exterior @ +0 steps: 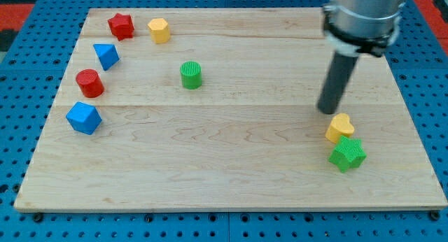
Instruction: Slide green circle to the bottom left of the yellow heart
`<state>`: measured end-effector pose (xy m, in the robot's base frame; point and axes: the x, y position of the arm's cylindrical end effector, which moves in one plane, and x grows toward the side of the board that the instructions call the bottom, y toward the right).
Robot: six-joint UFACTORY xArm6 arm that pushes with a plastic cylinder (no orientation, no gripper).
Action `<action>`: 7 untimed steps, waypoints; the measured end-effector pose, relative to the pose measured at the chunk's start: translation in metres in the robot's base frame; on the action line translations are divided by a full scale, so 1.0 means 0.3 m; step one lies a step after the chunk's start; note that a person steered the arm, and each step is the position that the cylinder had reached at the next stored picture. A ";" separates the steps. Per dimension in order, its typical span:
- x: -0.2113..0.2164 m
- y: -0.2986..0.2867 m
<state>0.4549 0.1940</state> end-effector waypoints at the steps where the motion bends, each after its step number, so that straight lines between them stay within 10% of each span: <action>1: 0.098 0.013; 7: -0.035 -0.156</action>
<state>0.4443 0.1473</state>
